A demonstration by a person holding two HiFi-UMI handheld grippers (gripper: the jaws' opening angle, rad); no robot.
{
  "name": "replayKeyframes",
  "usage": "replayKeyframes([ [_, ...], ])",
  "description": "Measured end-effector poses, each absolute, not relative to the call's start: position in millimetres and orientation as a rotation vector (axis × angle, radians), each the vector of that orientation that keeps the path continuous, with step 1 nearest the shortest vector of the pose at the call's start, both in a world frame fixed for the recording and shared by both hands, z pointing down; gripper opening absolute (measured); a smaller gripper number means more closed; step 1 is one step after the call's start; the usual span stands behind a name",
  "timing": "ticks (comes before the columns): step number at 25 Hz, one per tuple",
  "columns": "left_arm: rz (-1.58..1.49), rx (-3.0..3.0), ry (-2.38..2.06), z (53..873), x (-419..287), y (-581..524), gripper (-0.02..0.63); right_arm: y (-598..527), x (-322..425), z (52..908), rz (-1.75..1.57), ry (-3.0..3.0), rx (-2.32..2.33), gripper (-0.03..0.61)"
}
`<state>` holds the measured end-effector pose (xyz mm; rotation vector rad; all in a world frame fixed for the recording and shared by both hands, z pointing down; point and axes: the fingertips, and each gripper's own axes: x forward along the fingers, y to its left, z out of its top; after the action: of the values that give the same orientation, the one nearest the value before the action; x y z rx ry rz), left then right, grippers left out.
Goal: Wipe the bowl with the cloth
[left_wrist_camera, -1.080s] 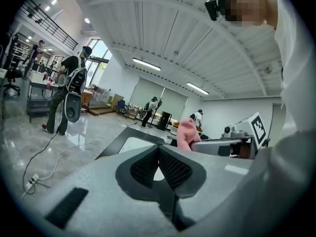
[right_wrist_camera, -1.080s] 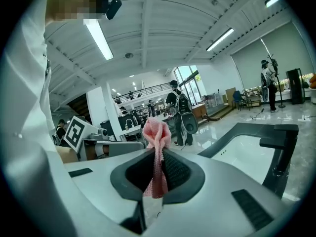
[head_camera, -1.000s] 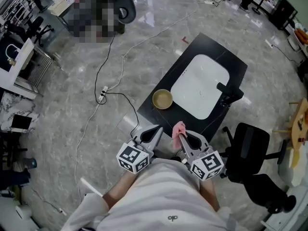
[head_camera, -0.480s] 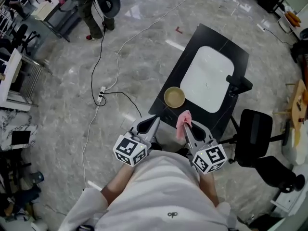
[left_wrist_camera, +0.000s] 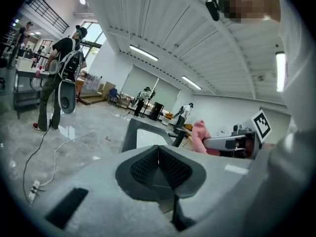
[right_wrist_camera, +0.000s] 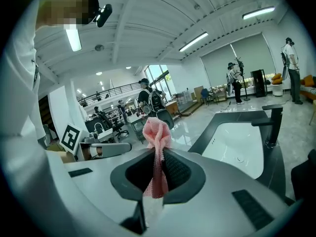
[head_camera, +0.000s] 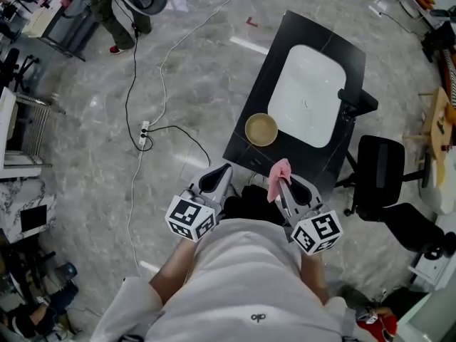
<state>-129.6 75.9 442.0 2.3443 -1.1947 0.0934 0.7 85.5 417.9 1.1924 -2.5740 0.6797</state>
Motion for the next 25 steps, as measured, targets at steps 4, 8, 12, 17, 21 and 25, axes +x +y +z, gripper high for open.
replayKeyframes([
  [4,0.084,2.357,-1.171,436.5,-110.2,61.4,0.012,66.5,7.0,425.3,0.710,-2.570,1.202,0.028],
  [8,0.126,2.393,-1.172,424.2,-99.1,45.1,0.012,36.4,8.2,423.0,0.711,-2.603,1.180,0.028],
  [12,0.127,2.405,-1.224,409.7,-96.2,21.9,0.012,5.9,9.1,417.8,0.684,-2.645,1.140,0.028],
  [17,0.125,2.387,-1.267,409.5,-89.0,4.7,0.012,-15.9,13.4,422.6,0.654,-2.660,1.114,0.028],
  [21,0.200,2.383,-1.285,420.8,-84.7,-3.7,0.012,-22.0,17.1,430.6,0.621,-2.624,1.082,0.028],
  [25,0.300,2.365,-1.245,439.3,-83.2,-5.8,0.012,-25.4,21.8,433.8,0.621,-2.592,1.099,0.028],
])
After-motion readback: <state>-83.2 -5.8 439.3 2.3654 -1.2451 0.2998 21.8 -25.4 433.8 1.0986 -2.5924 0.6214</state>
